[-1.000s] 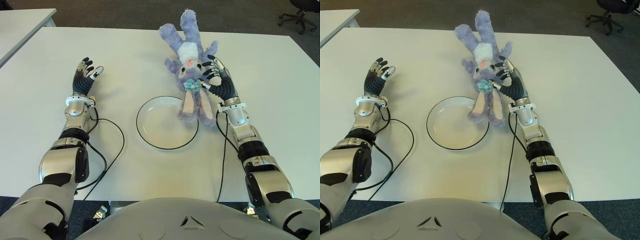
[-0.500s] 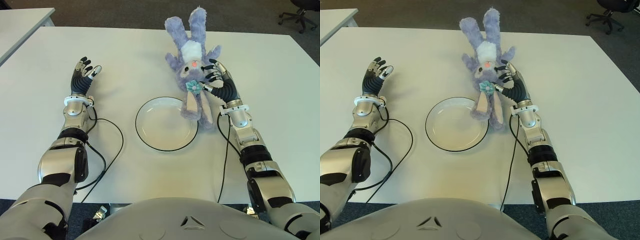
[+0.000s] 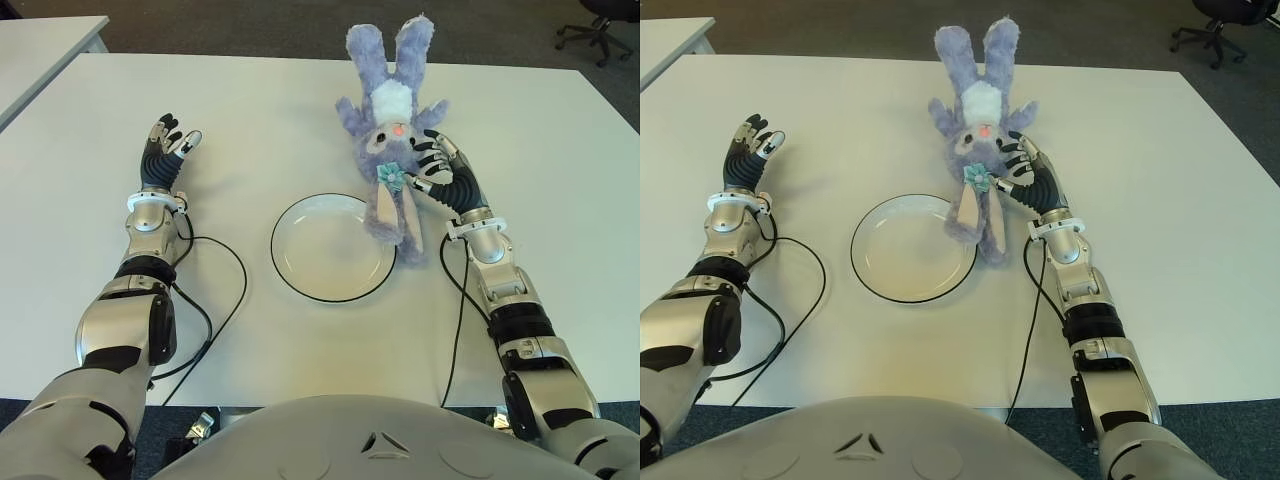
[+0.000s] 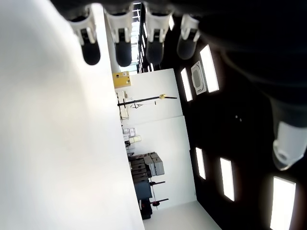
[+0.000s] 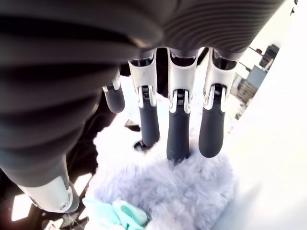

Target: Put the doll into the plate.

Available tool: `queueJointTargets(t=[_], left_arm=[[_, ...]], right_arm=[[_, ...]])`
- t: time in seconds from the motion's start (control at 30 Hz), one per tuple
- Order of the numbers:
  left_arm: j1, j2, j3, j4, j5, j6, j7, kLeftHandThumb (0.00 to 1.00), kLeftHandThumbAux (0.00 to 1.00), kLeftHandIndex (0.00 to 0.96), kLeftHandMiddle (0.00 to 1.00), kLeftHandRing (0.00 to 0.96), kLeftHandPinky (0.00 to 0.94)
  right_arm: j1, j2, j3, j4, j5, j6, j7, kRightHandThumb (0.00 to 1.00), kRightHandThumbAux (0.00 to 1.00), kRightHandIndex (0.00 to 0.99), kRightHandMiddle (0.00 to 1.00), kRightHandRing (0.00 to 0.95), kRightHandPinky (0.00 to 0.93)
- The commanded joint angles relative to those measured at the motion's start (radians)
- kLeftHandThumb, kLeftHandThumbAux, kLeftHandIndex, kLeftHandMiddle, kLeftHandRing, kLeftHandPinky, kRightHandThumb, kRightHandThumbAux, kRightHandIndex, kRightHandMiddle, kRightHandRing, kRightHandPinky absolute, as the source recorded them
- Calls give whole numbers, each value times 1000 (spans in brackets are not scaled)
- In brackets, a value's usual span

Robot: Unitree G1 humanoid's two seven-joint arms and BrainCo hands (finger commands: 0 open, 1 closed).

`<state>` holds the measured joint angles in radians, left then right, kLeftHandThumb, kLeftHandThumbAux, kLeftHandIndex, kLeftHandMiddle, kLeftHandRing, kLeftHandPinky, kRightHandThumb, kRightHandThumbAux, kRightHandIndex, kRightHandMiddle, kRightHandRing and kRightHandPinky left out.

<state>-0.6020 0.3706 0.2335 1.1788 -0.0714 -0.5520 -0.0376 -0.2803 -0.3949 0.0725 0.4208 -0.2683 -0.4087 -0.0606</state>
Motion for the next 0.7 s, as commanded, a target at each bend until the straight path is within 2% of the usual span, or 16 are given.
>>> queueJointTargets(t=[0.03,0.13,0.37,0.7], left_arm=[[92,1,27,50,-32,34,-85,0,524,0,86,90,95],[93,2,24,49,-29,31,-81,0,526,0,88,93,100],[92,2,23,50,-28,32,-76,0,529,0,97,101,105],[91,3,22,51,-25,33,-71,0,521,0,87,93,95]], right_arm=[[554,113,87,233,17,143,47,297,626,94,269,358,414],[555,106,92,229,10,138,45,250,614,97,267,354,417],[560,101,90,213,19,145,58,247,610,100,261,335,394],[558,98,90,211,11,156,50,211,592,100,264,317,316]])
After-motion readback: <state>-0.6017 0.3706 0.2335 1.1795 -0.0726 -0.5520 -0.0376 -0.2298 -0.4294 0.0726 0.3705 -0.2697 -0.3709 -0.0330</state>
